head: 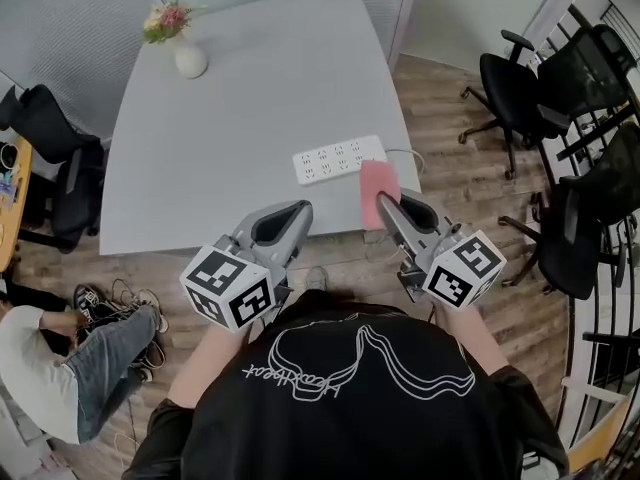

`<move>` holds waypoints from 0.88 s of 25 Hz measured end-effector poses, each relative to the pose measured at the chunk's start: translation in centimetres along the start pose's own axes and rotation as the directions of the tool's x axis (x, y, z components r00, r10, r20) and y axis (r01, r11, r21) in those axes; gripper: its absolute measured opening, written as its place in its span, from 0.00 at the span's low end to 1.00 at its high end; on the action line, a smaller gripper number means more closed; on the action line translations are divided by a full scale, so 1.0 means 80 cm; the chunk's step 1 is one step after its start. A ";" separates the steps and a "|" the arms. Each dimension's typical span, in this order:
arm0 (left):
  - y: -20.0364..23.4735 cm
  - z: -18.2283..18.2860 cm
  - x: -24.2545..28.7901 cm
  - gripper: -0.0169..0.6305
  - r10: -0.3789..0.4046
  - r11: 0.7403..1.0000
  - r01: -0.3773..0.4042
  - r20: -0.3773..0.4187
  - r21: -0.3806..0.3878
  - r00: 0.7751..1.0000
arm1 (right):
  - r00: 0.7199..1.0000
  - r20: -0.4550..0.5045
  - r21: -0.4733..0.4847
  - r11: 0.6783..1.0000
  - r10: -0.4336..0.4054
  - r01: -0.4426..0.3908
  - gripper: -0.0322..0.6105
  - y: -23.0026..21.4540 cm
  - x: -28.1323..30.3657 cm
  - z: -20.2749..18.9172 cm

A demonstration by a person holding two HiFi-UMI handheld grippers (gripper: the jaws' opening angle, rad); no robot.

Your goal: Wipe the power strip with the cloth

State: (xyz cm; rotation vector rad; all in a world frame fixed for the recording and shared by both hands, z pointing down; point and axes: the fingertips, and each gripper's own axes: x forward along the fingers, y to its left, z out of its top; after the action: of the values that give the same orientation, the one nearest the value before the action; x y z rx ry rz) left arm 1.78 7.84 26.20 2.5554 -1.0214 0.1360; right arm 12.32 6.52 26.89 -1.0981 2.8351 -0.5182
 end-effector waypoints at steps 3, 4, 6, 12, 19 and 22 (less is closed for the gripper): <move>-0.027 0.001 -0.007 0.05 -0.010 1.000 0.009 0.022 0.028 1.000 | 1.000 0.009 0.018 1.000 0.014 -0.014 0.10 0.011 -0.020 0.002; -0.035 0.002 -0.009 0.05 -0.012 0.999 0.011 0.028 0.038 1.000 | 1.000 0.013 0.021 1.000 0.016 -0.017 0.10 0.014 -0.026 0.004; -0.049 0.002 -0.013 0.05 -0.015 0.998 0.013 0.036 0.055 0.999 | 1.000 0.021 0.017 1.000 0.019 -0.019 0.10 0.020 -0.038 0.008; -0.080 0.003 -0.026 0.05 -0.027 0.996 0.022 0.056 0.091 0.998 | 0.999 0.037 0.001 1.000 0.028 -0.028 0.10 0.041 -0.061 0.016; -0.098 0.005 -0.029 0.05 -0.026 0.994 0.019 0.061 0.112 0.998 | 0.998 0.050 -0.012 0.999 0.034 -0.034 0.10 0.049 -0.076 0.024; -0.099 0.002 -0.031 0.05 -0.026 0.994 0.020 0.056 0.112 0.998 | 0.998 0.056 -0.015 0.999 0.042 -0.042 0.10 0.052 -0.077 0.025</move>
State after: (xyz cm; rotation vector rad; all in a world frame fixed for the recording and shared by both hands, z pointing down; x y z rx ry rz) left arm 5.39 14.61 22.96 2.6852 -1.0323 0.1171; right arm 14.57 12.90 23.19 -1.0357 2.8108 -0.4575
